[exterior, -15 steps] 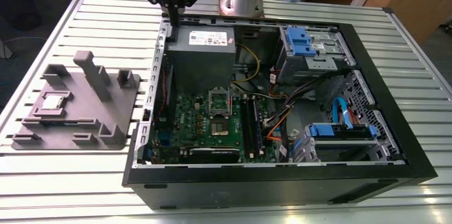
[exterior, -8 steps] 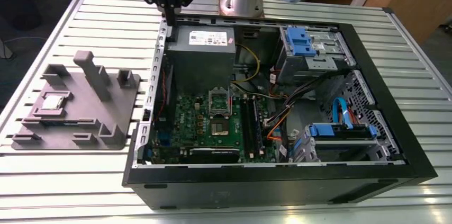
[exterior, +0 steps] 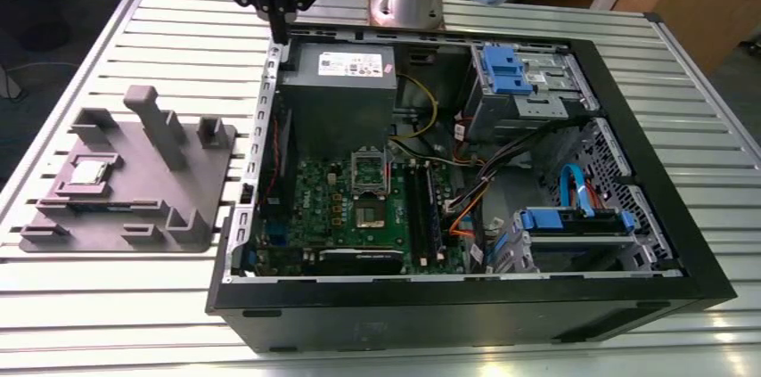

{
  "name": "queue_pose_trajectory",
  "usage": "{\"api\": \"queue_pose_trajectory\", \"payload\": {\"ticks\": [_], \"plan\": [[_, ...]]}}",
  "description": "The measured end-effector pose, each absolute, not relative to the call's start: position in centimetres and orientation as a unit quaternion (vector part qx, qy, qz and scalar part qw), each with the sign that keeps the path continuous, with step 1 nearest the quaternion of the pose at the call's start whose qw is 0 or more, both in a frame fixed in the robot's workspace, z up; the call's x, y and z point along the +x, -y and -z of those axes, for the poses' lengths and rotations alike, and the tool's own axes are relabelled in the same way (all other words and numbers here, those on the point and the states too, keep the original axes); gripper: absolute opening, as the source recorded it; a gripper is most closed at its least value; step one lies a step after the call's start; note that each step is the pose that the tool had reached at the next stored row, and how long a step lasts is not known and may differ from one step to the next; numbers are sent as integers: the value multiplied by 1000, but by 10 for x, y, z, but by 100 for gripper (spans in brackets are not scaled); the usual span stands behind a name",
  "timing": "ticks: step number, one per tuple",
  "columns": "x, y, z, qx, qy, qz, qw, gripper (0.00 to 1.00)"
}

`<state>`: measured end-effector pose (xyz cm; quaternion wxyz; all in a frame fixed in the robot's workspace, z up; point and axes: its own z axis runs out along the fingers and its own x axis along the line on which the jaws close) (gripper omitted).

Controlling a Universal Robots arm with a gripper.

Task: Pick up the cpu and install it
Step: 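Reach for the cpu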

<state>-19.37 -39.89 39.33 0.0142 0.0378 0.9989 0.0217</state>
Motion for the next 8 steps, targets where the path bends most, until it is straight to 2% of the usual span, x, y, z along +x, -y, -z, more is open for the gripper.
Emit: {"api": "queue_pose_trajectory", "payload": {"ticks": [8], "plan": [[-200, 399, -393, 38, -999, -22, 15, 10]]}}
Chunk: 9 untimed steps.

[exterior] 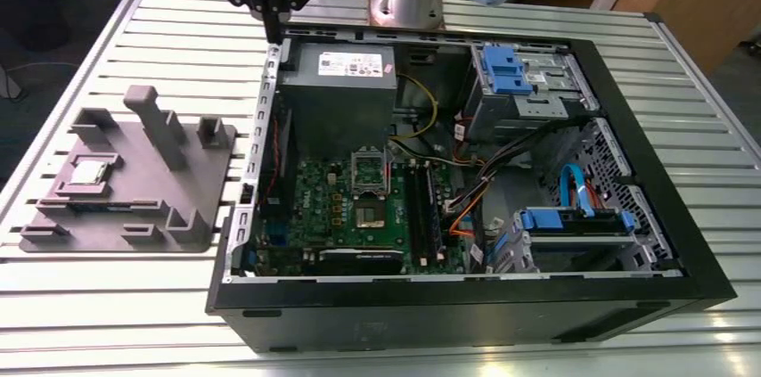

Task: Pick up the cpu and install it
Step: 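Reach for the cpu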

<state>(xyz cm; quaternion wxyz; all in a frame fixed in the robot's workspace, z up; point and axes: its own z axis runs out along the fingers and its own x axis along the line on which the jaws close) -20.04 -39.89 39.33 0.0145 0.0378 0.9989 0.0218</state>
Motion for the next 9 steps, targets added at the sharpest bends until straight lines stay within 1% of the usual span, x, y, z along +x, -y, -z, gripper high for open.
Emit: {"api": "queue_pose_trajectory", "payload": {"ticks": [9], "plan": [[-208, 399, -393, 38, -999, -22, 15, 10]]}}
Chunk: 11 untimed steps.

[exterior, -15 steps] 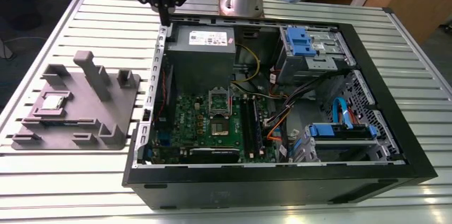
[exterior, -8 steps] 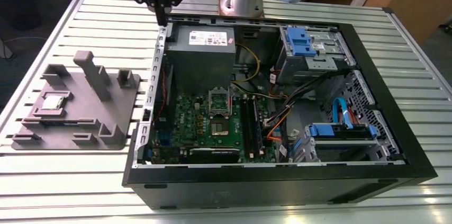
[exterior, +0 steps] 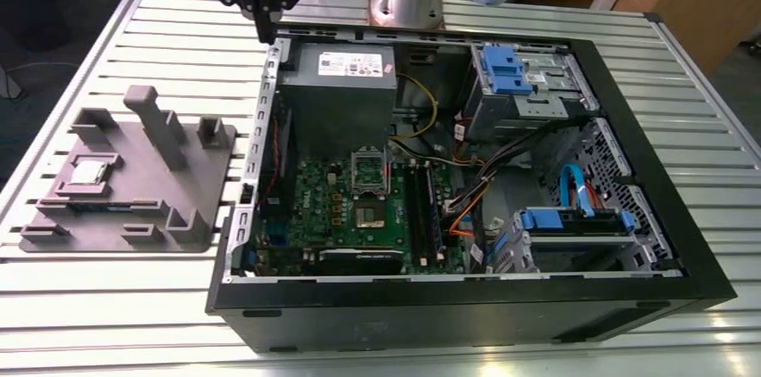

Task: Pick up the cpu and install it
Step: 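Reach for the cpu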

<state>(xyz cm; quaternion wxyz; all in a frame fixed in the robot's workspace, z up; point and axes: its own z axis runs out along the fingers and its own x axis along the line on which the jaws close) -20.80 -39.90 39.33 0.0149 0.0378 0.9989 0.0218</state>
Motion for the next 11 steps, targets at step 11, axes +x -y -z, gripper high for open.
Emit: {"api": "queue_pose_trajectory", "payload": {"ticks": [11], "plan": [[-217, 399, -393, 38, -999, -22, 15, 10]]}}
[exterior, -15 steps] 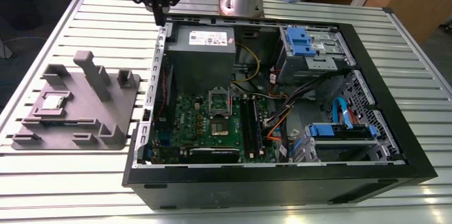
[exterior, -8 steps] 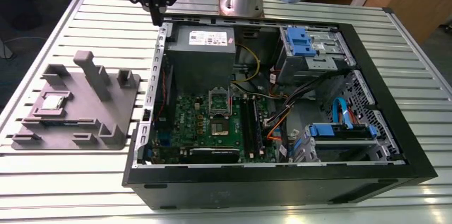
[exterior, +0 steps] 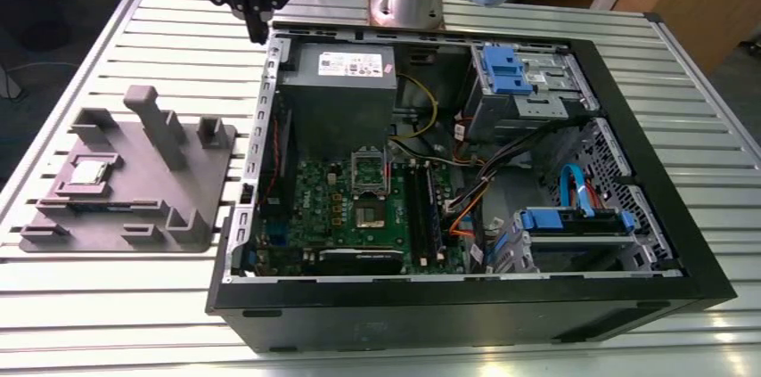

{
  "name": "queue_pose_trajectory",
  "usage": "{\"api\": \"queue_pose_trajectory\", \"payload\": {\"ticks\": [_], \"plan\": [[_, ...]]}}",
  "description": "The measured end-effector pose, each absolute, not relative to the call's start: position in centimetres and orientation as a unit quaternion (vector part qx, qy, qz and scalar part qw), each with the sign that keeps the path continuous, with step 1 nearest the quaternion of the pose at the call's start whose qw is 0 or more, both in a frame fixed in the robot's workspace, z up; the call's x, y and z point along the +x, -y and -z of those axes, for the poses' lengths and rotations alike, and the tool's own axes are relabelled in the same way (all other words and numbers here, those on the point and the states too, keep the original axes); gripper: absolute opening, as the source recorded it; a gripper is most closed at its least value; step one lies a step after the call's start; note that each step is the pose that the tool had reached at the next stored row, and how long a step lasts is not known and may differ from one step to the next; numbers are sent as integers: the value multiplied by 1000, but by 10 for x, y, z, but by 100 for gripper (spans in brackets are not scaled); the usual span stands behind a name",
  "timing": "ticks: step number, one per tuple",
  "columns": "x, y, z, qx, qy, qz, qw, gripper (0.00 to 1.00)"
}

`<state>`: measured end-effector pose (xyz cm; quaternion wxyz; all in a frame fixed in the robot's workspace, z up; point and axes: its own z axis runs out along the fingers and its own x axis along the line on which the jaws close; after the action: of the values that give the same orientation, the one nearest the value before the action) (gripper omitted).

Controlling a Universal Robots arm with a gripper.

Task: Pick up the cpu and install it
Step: 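Reach for the cpu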

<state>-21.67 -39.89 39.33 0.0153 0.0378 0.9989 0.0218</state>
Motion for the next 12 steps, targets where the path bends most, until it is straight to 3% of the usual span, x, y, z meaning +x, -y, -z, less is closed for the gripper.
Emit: {"api": "queue_pose_trajectory", "payload": {"ticks": [12], "plan": [[-226, 399, -393, 38, -999, -22, 16, 10]]}}
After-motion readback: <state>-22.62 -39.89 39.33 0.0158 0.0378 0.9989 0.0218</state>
